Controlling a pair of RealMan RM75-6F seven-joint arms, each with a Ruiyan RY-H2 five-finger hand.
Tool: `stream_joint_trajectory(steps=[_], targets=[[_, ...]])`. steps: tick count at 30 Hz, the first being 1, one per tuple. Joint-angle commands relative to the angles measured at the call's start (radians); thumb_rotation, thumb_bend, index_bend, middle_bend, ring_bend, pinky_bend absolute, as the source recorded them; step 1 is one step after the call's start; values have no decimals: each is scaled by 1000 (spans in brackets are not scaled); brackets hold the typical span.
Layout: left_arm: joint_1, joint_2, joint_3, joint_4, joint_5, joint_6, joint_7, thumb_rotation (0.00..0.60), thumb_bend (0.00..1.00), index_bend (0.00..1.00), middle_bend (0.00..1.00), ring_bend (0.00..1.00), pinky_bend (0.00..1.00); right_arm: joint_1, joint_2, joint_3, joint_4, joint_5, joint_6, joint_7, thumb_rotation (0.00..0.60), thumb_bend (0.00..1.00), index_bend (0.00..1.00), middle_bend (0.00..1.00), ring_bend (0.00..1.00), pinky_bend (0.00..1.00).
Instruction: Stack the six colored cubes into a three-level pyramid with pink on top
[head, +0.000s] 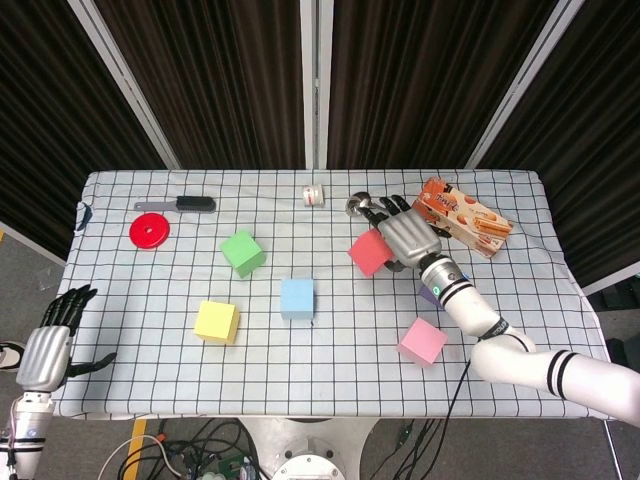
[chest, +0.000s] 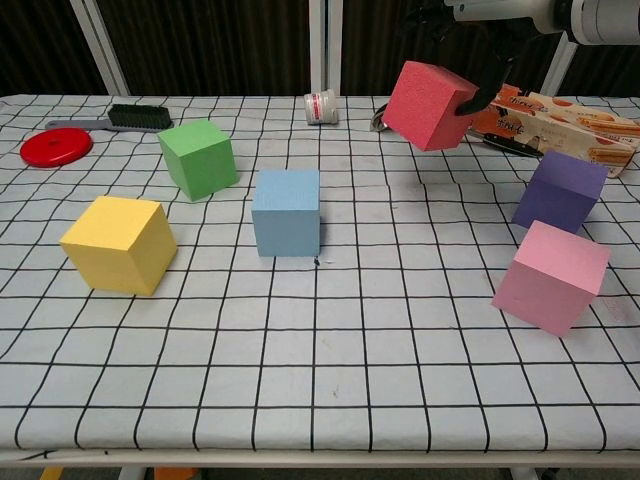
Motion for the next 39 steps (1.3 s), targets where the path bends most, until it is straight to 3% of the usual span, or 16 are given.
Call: stream_joint_trajectory(steps=[1, 7, 16, 28, 39], targets=[[1, -1, 0, 1, 5, 7, -3, 600, 8, 86, 37, 0, 78, 121, 38, -73, -171, 269, 107, -238, 600, 148, 0, 493, 31, 0], [4, -4, 4, 8, 8, 12, -13, 600, 7, 86, 36, 0, 78, 244, -45, -97, -250, 529, 279, -413, 600, 133, 0, 512, 45, 0], [8, -7, 5, 23, 8, 18, -33, 600, 7, 86, 37, 0, 78, 356, -126, -93, -287, 756, 364, -538, 600, 132, 0, 515, 45, 0], [10, -14, 8, 45, 11, 21, -58, 600, 7, 86, 36, 0, 78, 401, -292, -49, -242, 851, 575, -597, 600, 130, 0, 547, 69, 0], [13, -18, 10, 61, 9, 20, -74, 600, 7, 86, 37, 0, 77, 402, -378, -9, -171, 844, 617, -654, 600, 131, 0, 543, 82, 0]])
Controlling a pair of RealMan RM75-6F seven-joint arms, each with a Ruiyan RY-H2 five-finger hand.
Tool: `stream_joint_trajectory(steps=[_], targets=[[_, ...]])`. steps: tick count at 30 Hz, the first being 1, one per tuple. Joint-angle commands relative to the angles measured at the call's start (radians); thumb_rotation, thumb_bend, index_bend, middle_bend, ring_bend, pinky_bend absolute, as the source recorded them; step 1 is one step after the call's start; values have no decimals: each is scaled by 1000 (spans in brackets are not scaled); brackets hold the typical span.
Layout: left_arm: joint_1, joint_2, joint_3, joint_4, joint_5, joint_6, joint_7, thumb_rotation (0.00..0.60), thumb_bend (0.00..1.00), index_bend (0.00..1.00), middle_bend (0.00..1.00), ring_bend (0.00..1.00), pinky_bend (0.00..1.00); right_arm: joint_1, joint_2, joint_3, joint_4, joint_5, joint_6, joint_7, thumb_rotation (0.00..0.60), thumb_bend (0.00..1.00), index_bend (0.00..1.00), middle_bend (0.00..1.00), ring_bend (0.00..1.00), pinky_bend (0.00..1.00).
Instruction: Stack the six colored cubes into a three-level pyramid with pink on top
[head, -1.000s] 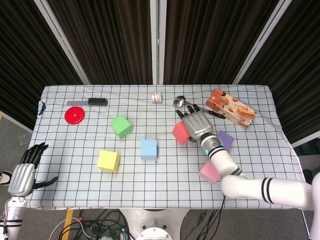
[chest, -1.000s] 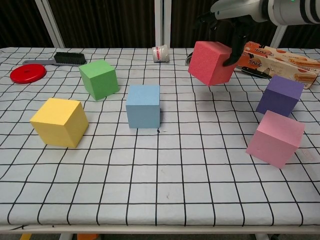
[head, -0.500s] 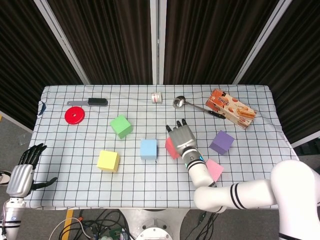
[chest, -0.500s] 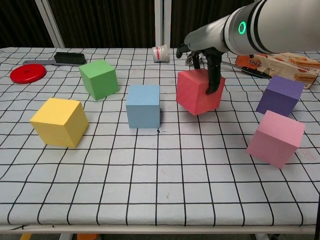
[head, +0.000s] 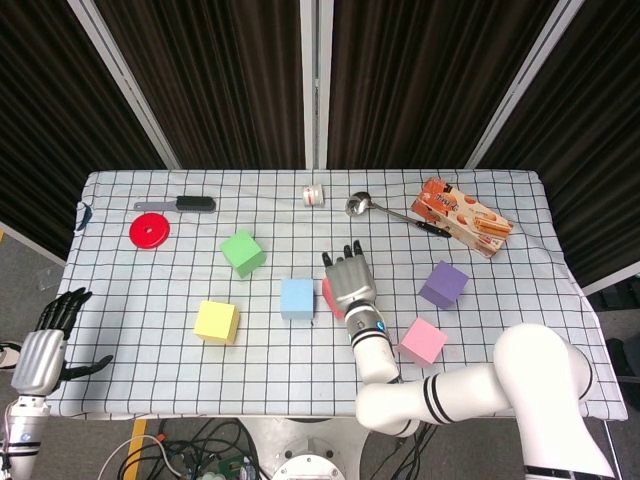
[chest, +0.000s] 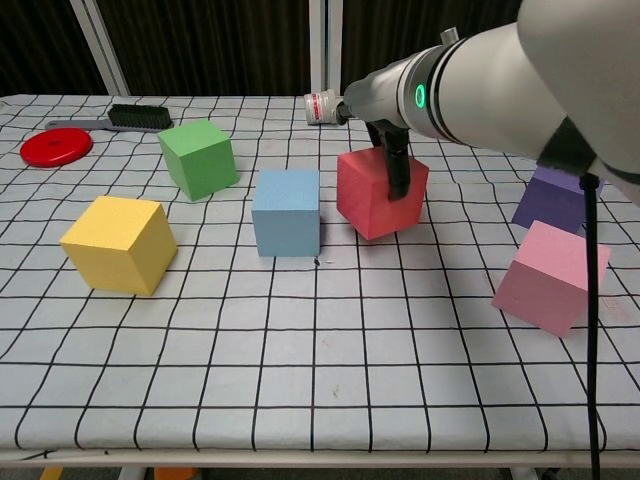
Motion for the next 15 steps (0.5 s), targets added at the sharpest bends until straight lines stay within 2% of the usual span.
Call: stream_joint_trajectory(steps=[1, 15], targets=[[1, -1, 0, 2, -2, 0, -3, 600, 7, 86, 37, 0, 77, -6, -19, 14, 19, -5, 1, -7, 600, 131, 0, 543, 83, 0], [2, -5, 3, 15, -2, -5, -14, 600, 8, 86, 36, 0, 77, -30, -84, 64, 75, -29, 15, -38, 600, 130, 0, 530, 83, 0]])
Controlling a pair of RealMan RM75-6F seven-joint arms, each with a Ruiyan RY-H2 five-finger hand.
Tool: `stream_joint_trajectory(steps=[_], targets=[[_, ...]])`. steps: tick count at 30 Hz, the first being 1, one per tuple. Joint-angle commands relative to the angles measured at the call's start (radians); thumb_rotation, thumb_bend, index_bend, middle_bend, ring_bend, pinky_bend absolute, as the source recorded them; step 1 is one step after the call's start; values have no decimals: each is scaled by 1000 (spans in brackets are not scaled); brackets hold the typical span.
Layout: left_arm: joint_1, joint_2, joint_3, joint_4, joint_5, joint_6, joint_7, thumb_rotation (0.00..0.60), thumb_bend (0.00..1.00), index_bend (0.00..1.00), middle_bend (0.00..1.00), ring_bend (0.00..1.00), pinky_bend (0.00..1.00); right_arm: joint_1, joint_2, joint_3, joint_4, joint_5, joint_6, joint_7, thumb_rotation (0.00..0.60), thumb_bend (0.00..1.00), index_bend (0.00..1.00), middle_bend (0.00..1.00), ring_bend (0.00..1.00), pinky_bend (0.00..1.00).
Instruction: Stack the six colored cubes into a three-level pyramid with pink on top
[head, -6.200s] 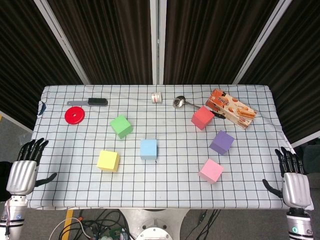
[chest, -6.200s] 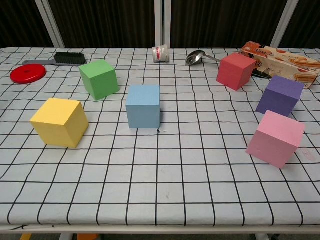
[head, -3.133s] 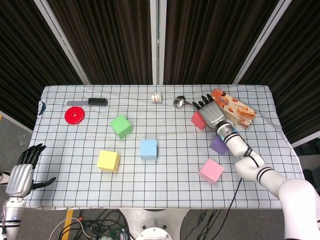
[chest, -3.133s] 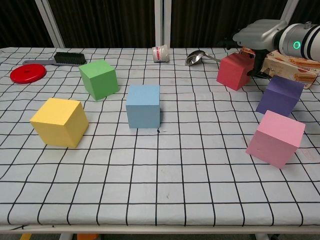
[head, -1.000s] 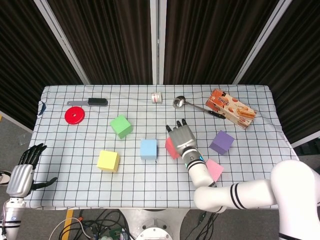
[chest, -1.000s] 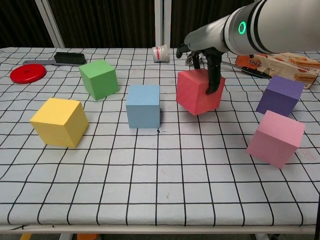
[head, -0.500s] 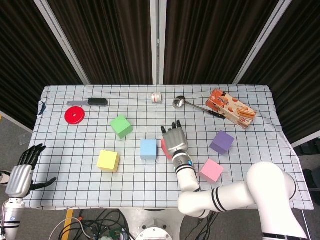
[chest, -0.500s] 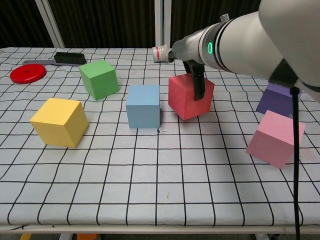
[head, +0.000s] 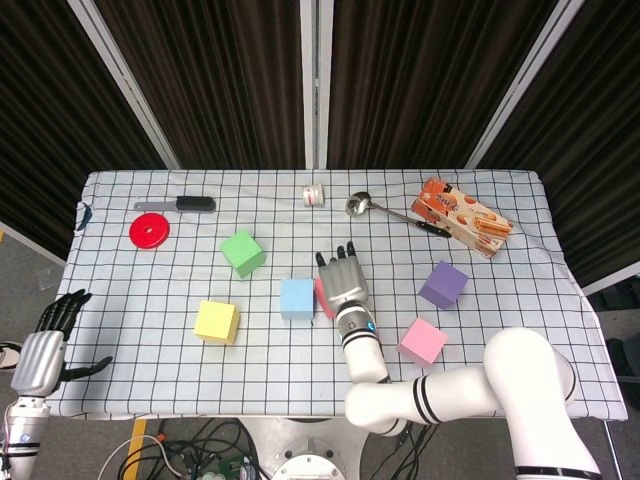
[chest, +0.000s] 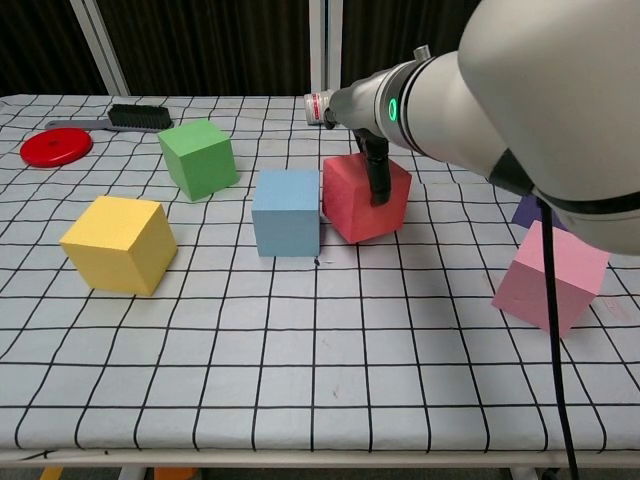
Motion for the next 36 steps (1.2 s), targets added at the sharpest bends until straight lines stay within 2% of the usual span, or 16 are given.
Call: stream_joint_trajectory(steps=[1, 5, 16, 19, 24, 29, 32, 36], targets=[[0, 0, 0, 1, 1, 1, -1, 600, 7, 86, 36, 0, 77, -5, -16, 10, 12, -12, 8, 0, 600, 129, 0, 526, 82, 0], [2, 0, 2, 4, 1, 1, -5, 600, 7, 86, 36, 0, 77, -10, -41, 19, 35, -17, 14, -13, 600, 121, 0, 497, 83, 0], [2, -4, 2, 16, -2, -5, -14, 600, 7, 86, 36, 0, 77, -36, -52, 53, 45, -4, 7, -44, 600, 74, 0, 138, 0, 0], [1, -5, 3, 15, -2, -6, -11, 600, 7, 86, 37, 0, 77, -45, -51, 59, 42, -9, 4, -43, 600, 69, 0, 101, 0, 0], [1, -3, 3, 11, 0, -5, -8, 600, 7, 86, 36, 0, 77, -70, -33, 81, 9, -30, -9, -13, 600, 69, 0, 97, 0, 0], [1, 1, 5, 8, 0, -8, -12, 600, 7, 86, 36, 0, 77, -140, 65, 107, -97, -72, -65, 78, 600, 70, 0, 92, 0, 0], [-1, 2, 6, 6, 0, -15, -8, 600, 7, 86, 36, 0, 77, -214, 175, 133, -173, -61, -178, 171, 600, 78, 0, 64, 0, 0], [-8, 1, 6, -4, -1, -25, 10, 600, 7, 86, 36, 0, 77, -318, 335, 116, -224, -172, -359, 290, 600, 91, 0, 43, 0, 0]])
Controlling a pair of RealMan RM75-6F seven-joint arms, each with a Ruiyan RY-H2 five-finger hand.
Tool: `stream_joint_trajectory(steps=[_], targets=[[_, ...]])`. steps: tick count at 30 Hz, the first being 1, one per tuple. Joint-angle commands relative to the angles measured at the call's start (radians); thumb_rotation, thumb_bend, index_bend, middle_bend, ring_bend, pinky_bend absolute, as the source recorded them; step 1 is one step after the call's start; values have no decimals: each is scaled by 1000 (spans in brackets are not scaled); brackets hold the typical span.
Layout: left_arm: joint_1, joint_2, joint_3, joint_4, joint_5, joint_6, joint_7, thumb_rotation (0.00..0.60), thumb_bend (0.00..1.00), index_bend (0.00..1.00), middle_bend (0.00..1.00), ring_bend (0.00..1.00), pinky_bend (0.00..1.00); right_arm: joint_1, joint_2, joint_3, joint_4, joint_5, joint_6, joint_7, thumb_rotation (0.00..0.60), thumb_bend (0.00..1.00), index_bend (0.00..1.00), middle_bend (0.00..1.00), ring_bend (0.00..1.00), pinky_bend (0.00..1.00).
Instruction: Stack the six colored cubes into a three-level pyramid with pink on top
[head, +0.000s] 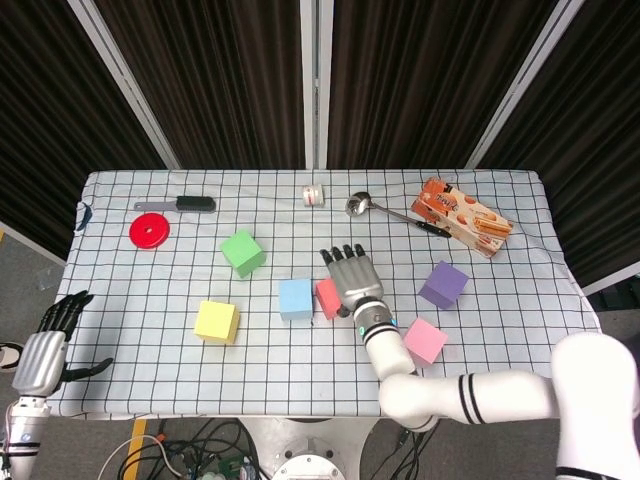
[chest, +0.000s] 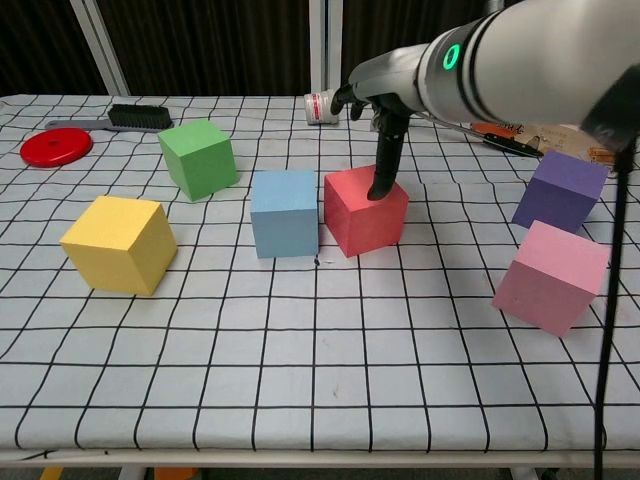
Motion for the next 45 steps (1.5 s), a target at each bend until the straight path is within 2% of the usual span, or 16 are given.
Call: stream_joint_trajectory(steps=[1, 3, 5, 9, 12, 15, 23, 28, 35, 45], targets=[[-6, -1, 0, -8, 0, -8, 14, 600, 7, 86, 36, 0, 77, -131, 185, -10, -72, -129, -216, 149, 600, 93, 0, 41, 0, 0], [-12, 0, -1, -17, -1, -18, 29, 600, 7, 86, 36, 0, 77, -181, 245, -22, -52, -215, -347, 227, 600, 99, 0, 46, 0, 0], [-16, 0, -2, -28, -1, -23, 42, 600, 7, 86, 36, 0, 77, -230, 266, -15, -4, -315, -461, 321, 600, 101, 0, 62, 0, 0], [-23, 4, -4, -54, -11, -40, 77, 600, 7, 86, 36, 0, 77, -324, 234, 27, 159, -572, -673, 532, 600, 101, 0, 102, 0, 0], [-27, 10, -7, -73, -22, -52, 102, 600, 7, 86, 36, 0, 77, -346, 199, 44, 260, -706, -774, 630, 600, 101, 0, 103, 0, 0], [-30, 14, -10, -89, -31, -59, 120, 600, 7, 86, 36, 0, 77, -352, 162, 59, 333, -816, -821, 703, 600, 102, 0, 107, 0, 0], [-35, 8, -11, -93, -33, -65, 127, 600, 7, 86, 36, 0, 76, -363, 81, 100, 424, -1011, -882, 910, 600, 104, 0, 166, 0, 0], [-34, 10, -8, -87, -28, -60, 117, 600, 7, 86, 36, 0, 76, -361, 56, 98, 448, -1120, -874, 992, 600, 105, 0, 180, 0, 0], [-33, 9, -2, -74, -25, -64, 101, 600, 7, 86, 37, 0, 76, -338, 34, 67, 482, -1222, -848, 1101, 600, 126, 0, 201, 0, 0], [-34, 6, 4, -67, -21, -68, 97, 600, 7, 86, 36, 0, 76, -299, 20, 8, 510, -1298, -797, 1221, 600, 180, 0, 272, 0, 0]])
